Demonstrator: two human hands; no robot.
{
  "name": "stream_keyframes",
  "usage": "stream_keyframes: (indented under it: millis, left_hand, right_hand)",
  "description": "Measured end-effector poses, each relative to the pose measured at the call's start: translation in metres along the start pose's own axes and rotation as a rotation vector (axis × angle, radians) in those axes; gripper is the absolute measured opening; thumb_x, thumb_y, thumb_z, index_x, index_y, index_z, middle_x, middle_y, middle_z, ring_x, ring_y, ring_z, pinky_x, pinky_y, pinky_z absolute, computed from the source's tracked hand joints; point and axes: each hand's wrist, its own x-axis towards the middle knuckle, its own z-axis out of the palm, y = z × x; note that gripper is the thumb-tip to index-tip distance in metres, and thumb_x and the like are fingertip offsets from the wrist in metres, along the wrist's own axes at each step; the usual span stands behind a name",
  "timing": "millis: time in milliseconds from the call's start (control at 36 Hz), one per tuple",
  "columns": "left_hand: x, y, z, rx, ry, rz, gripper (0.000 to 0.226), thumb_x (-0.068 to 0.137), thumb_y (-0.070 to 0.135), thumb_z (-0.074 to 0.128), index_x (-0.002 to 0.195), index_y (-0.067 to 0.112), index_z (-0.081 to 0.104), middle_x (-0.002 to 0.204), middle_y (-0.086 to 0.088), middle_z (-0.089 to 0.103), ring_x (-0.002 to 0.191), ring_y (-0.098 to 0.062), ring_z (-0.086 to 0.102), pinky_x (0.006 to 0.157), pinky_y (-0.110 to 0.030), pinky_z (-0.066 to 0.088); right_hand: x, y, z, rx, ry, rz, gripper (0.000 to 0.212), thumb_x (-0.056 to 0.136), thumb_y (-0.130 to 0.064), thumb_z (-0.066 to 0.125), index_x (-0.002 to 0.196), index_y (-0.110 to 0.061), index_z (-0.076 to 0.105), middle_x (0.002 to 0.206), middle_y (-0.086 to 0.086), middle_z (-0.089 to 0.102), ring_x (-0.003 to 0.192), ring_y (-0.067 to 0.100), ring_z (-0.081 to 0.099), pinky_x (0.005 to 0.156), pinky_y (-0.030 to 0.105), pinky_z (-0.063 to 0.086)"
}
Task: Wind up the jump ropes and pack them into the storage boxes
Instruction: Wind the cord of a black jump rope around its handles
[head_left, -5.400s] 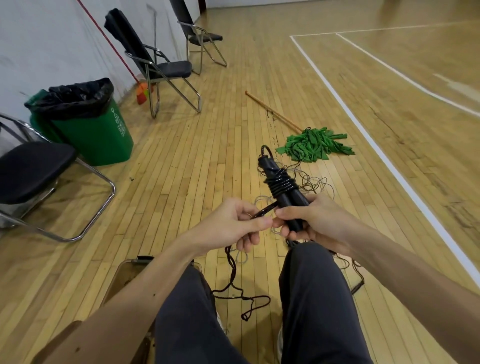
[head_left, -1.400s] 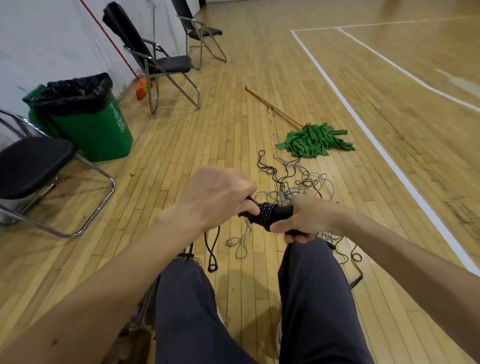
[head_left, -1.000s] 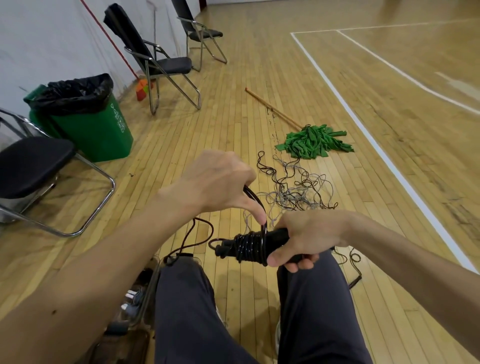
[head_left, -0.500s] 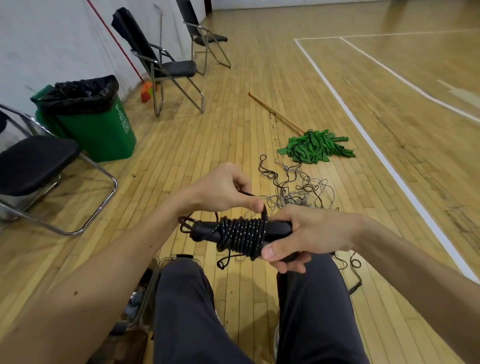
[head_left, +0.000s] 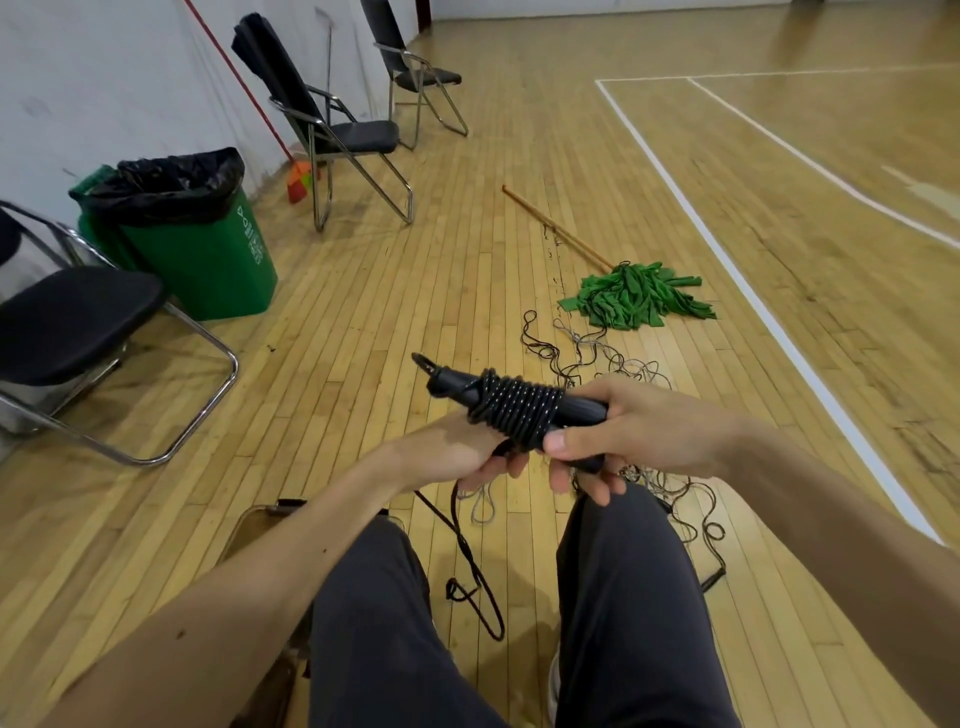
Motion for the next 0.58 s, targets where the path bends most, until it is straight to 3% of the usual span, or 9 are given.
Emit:
stream_keyframes:
  millis: [83,333,472,583]
  left_hand:
    - [-0.018,0.025,0.010,-0.152,-0.041,-0.044,0.050,0.110,0.037,0.026,0.074,0.013,0.052,0.052,0.005,0.041,0.049,-0.012,0.034,0.052,-0.024,0.035]
    - [-0.024,0.027,0.020,-0.451,-0.102,-0.057,0.042,0.109,0.034,0.026,0.084,0.012,0.051,0.060,0.002,0.038,0.051,-0.013,0.034,0.051,-0.028,0.032]
    - [-0.026,0.021,0.022,-0.465,-0.087,-0.065,0.042,0.109,0.039,0.032,0.106,0.006,0.058,0.062,0.001,0.048,0.054,-0.014,0.042,0.052,-0.028,0.038]
    - [-0.029,0.018,0.024,-0.364,-0.144,-0.107,0.046,0.109,0.043,0.029,0.106,0.007,0.057,0.061,0.001,0.050,0.052,-0.012,0.043,0.050,-0.026,0.040]
  right_hand:
    - [0.002,0.004,-0.006,-0.023,0.060,0.000,0.015,0.097,-0.021,0.064,0.092,-0.008,0.068,0.082,0.011,0.070,0.061,0.020,0.061,0.055,0.025,0.050]
    - [0.011,0.022,-0.009,-0.030,0.133,0.001,0.017,0.097,-0.022,0.065,0.089,-0.006,0.065,0.078,0.011,0.066,0.062,0.020,0.060,0.057,0.026,0.051]
    - [0.019,0.035,-0.013,0.030,0.262,0.042,0.022,0.096,-0.023,0.066,0.101,-0.002,0.063,0.077,0.010,0.066,0.061,0.020,0.059,0.056,0.027,0.051]
    - [0.022,0.047,-0.019,0.024,0.324,0.086,0.027,0.095,-0.024,0.068,0.106,-0.001,0.062,0.078,0.011,0.068,0.060,0.020,0.060,0.059,0.031,0.052]
